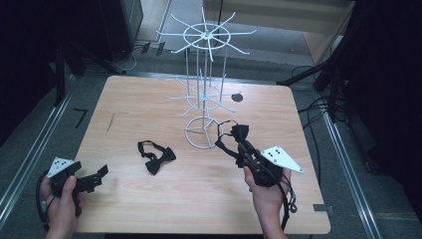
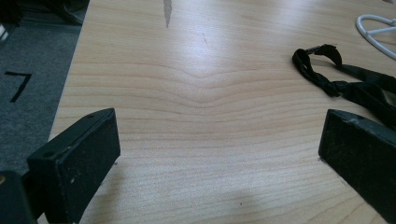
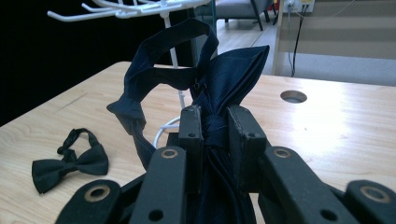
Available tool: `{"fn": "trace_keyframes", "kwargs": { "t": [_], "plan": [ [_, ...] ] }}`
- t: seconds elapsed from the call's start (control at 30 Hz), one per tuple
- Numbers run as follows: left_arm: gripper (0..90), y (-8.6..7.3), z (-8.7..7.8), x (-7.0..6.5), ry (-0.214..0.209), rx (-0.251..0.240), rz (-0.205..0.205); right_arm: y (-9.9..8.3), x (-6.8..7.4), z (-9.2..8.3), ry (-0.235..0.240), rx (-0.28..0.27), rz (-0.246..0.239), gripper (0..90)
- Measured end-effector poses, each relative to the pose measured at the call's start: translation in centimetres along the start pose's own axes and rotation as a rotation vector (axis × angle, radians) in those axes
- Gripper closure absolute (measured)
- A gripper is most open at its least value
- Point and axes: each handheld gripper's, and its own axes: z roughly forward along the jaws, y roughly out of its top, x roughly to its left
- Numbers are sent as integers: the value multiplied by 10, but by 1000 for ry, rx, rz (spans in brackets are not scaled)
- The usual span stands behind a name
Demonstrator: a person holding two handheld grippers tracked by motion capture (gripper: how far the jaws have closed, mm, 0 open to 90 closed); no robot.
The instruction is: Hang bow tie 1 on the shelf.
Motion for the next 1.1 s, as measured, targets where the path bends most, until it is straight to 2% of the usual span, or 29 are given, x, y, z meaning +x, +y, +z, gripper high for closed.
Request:
{"fn": "trace_keyframes", "kwargs": {
  "t": [0.47,1.1],
  "plan": [
    [0,0,0,0,-1,1,2,12,-4,-7,-10,-42,3,778],
    [0,0,0,0,1,3,3,24,-7,-5,-13,-72,4,778]
  ]
}}
